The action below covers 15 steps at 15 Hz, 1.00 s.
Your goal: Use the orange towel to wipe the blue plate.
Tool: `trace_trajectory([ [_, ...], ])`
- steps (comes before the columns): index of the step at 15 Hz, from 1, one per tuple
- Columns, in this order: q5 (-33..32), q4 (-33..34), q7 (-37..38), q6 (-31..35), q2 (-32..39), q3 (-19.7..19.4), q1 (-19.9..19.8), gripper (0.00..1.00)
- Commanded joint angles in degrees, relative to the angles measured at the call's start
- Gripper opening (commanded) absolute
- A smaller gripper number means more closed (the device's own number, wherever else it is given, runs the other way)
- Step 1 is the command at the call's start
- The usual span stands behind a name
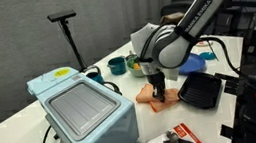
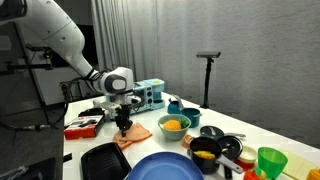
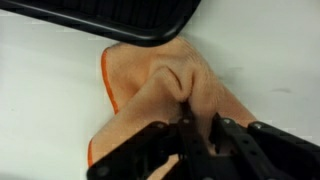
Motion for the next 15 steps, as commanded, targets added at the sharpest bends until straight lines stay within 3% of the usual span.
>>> trace_trajectory([
  [1, -2.0, 2.4, 0.4, -2.6, -0.4, -2.0, 1.2, 0.0],
  [6, -2.5, 1.1, 0.1, -4.6, -6.6, -3.5, 0.2, 0.01],
  [11, -3.1, -6.1, 1.5, -7.1, -19.8, -5.9, -2.4, 0.01],
  [15, -3.6, -15.0, 7.6, -5.7, -31.4, -8.5, -6.3, 0.01],
])
